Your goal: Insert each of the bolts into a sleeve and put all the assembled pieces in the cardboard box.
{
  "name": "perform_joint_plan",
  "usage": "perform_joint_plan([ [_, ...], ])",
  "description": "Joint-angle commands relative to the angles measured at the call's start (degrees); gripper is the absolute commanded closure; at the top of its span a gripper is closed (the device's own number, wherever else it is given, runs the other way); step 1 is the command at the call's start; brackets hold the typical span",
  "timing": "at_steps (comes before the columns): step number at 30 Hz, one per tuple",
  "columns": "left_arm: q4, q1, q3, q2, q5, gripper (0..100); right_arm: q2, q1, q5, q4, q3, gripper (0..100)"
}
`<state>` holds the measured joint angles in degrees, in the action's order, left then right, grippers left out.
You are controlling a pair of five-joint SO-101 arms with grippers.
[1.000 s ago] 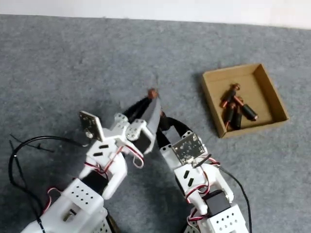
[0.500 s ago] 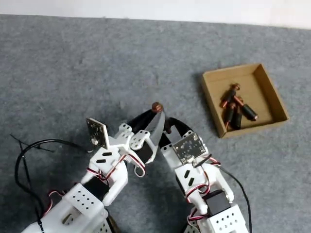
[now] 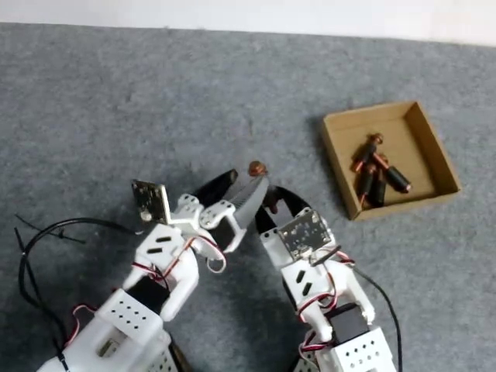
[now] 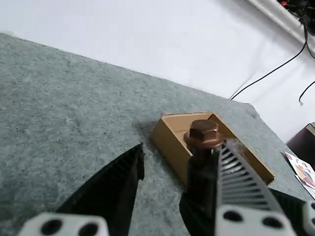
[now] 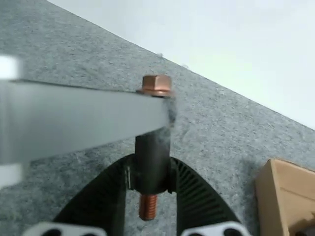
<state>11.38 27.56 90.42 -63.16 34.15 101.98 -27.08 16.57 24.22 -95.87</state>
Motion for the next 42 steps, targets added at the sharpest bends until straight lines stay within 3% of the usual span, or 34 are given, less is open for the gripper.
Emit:
perform_joint_plan([
  [1, -0.79, 0.66, -2.95, -0.66, -0.53, 77, 1.36, 0.31, 0.35, -0.31, -5.76, 99.3],
  [18, -1.14, 2.59, -10.68, -0.66, -1.05, 77, 1.36, 2.77, 0.35, -0.57, -5.76, 99.3],
  [23, -1.14, -2.24, -9.63, -0.66, -15.56, 77, 1.36, 2.77, 0.35, -0.57, -5.76, 99.3],
  [27, -2.29, -4.53, -7.69, -4.44, -20.75, 77, 1.36, 2.86, 0.35, -0.57, -5.76, 99.3],
  [31, -9.93, -4.44, -5.23, -14.73, -24.09, 77, 1.36, 2.86, 0.35, -0.57, -5.76, 99.3],
  [39, -33.41, -5.32, 1.98, -42.42, -24.09, 77, 1.36, 2.86, 0.35, -0.57, -5.76, 99.3],
  [42, -37.45, -7.78, 2.77, -40.92, -24.09, 77, 1.36, 2.86, 0.35, -0.57, -5.76, 99.3],
])
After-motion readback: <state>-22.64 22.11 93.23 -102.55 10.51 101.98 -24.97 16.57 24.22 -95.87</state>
